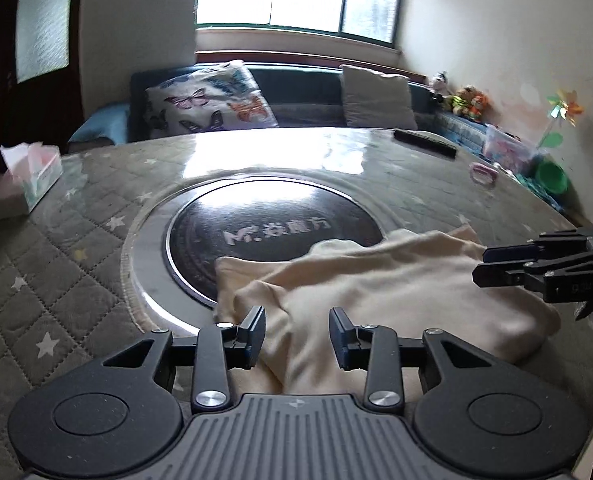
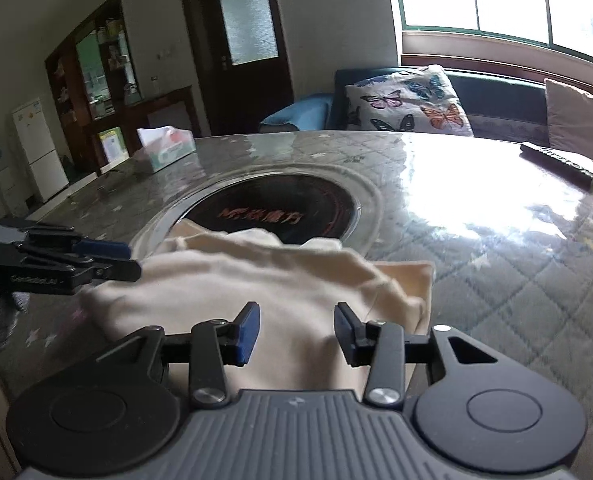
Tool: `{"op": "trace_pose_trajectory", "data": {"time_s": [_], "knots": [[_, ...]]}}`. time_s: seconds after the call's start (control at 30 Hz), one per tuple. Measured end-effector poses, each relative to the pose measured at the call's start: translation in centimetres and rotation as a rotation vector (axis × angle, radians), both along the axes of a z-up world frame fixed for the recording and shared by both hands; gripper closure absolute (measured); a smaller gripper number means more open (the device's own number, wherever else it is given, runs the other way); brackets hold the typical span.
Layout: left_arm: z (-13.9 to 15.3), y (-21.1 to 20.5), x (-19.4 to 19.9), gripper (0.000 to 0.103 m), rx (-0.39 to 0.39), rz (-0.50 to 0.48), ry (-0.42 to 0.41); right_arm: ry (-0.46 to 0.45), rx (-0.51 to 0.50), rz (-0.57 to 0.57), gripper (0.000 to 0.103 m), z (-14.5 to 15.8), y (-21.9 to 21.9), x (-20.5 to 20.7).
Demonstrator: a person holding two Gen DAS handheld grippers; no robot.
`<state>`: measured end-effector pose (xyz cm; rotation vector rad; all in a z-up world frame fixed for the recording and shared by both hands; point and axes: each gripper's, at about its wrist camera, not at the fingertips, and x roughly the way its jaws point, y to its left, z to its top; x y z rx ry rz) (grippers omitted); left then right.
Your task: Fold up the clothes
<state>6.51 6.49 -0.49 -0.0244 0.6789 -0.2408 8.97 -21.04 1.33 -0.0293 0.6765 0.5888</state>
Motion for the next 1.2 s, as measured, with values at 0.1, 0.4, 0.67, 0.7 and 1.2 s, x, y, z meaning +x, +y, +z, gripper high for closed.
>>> {"op": "trace_pose_trajectory", "data": {"time_s": [0.1,0.4,0.67,0.7,1.2], "knots": [[-0.2,0.7,0.8,0.068,0.009,0.024,0.012,0.009,-0.011,-0.013,0.061,-0.3,0.5,1.7],[-1.8,2.4,2.7,0.068,0.036,0.096,0.074,0.048,-0.055,-0.049,0.06,-1.6,1.0,4.3],[-0.4,3.6,1.0,0.034,-0.009,0.158,0.035,-0.057,-0.095,0.073,0.049,0.9,3.7,0.9],[-0.2,3.7,0.9,0.029,-0.009,0.161,0.028,-0.067,-0.097,0.097,0.048,1.2,4.3,0.4],[1.0,4.8,-0.2,0.0,-0.048,0.207,0.019,-0.179,-0.211,0.403,0.043,0.6,12.3,-5.6]]}}
